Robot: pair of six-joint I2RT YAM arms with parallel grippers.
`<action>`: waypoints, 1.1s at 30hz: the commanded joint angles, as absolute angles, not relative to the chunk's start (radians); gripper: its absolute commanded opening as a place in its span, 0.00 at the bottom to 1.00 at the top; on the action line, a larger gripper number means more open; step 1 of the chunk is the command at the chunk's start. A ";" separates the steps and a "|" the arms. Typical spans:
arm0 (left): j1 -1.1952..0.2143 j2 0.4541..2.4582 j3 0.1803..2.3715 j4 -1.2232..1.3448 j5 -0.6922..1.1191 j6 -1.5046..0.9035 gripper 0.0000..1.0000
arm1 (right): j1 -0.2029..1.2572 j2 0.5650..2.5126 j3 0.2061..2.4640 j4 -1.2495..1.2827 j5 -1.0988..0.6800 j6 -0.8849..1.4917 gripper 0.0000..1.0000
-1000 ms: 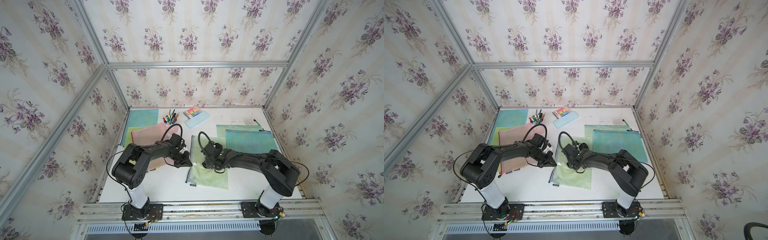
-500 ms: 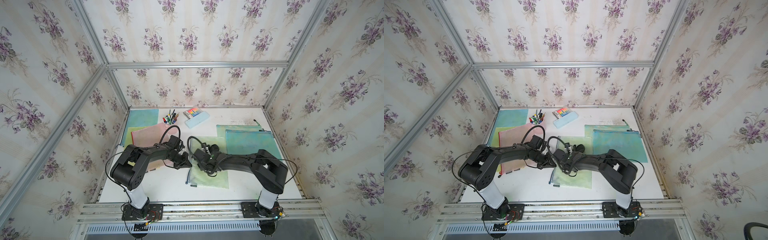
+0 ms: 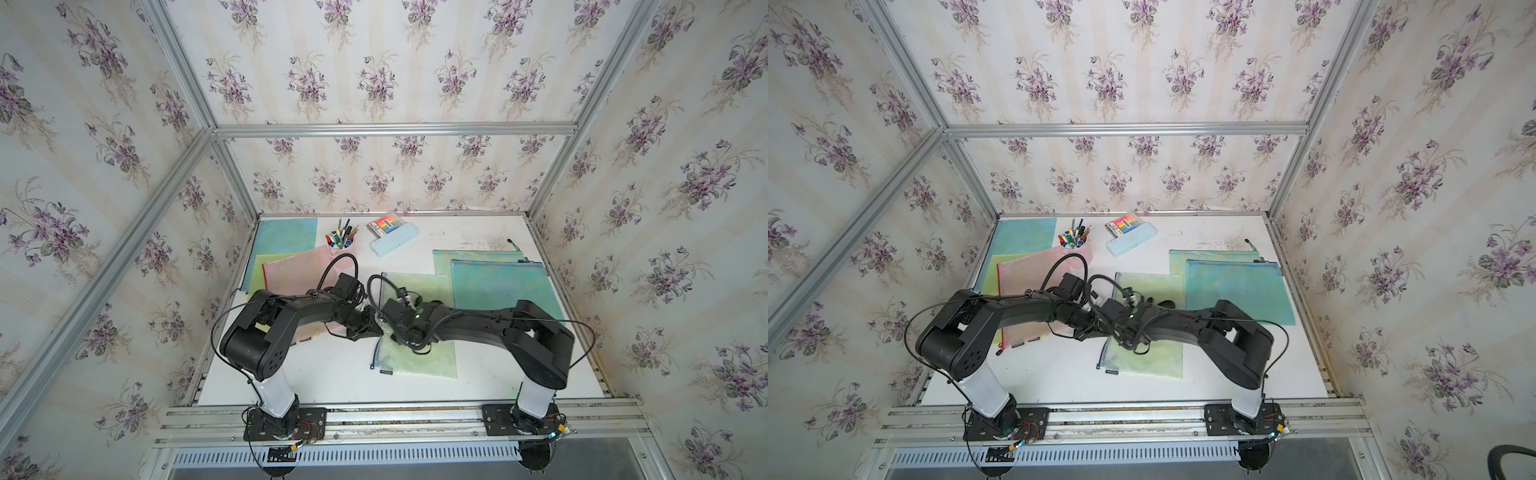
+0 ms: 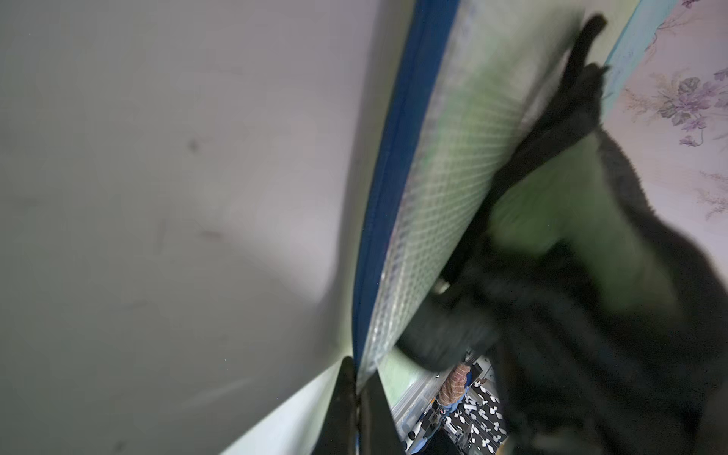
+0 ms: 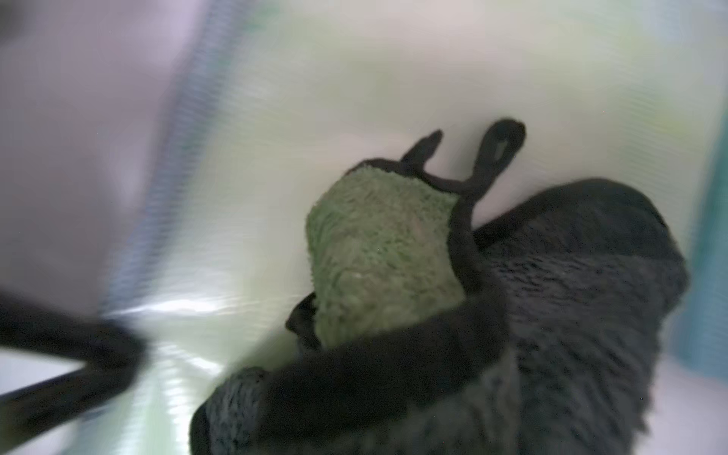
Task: Wipe the document bag
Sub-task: Wipe the dirt from the document bag.
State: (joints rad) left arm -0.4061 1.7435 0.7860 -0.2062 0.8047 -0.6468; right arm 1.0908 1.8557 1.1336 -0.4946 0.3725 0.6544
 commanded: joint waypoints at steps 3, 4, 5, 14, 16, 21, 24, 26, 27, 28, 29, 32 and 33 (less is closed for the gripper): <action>-0.406 1.727 0.778 -0.169 0.798 -0.661 0.00 | 1.030 1.820 1.029 -0.551 0.364 0.682 0.22; -0.404 1.720 0.774 -0.166 0.792 -0.663 0.00 | 0.986 1.757 0.971 -0.530 0.351 0.682 0.22; -0.405 1.716 0.773 -0.166 0.784 -0.667 0.00 | 0.941 1.695 0.921 -0.514 0.340 0.681 0.22; -0.409 1.688 0.730 -0.085 0.756 -0.732 0.00 | 1.156 1.761 1.080 -0.396 0.144 0.627 0.21; -0.409 1.684 0.726 -0.068 0.762 -0.742 0.00 | 1.206 1.846 1.150 -0.482 0.195 0.625 0.20; -0.409 1.659 0.714 -0.070 0.758 -0.735 0.00 | 1.119 1.674 0.894 -0.523 0.251 0.752 0.21; -0.409 1.638 0.699 -0.081 0.749 -0.727 0.00 | 1.016 1.483 0.738 -0.609 0.329 0.826 0.21; -0.408 1.631 0.692 -0.082 0.745 -0.722 0.00 | 0.981 1.401 0.677 -0.628 0.343 0.851 0.22; -0.409 1.630 0.692 -0.083 0.745 -0.716 0.00 | 0.977 1.377 0.658 -0.616 0.343 0.861 0.22; -0.409 1.631 0.693 -0.086 0.745 -0.712 0.00 | 0.976 1.372 0.650 -0.590 0.326 0.860 0.22; -0.409 1.633 0.693 -0.087 0.746 -0.710 0.00 | 0.977 1.383 0.648 -0.544 0.295 0.854 0.22; -0.416 1.641 0.696 -0.093 0.753 -0.701 0.00 | 1.042 1.511 0.753 -0.437 0.232 0.825 0.22; -0.420 1.646 0.698 -0.094 0.756 -0.697 0.00 | 1.078 1.573 0.829 -0.426 0.225 0.801 0.22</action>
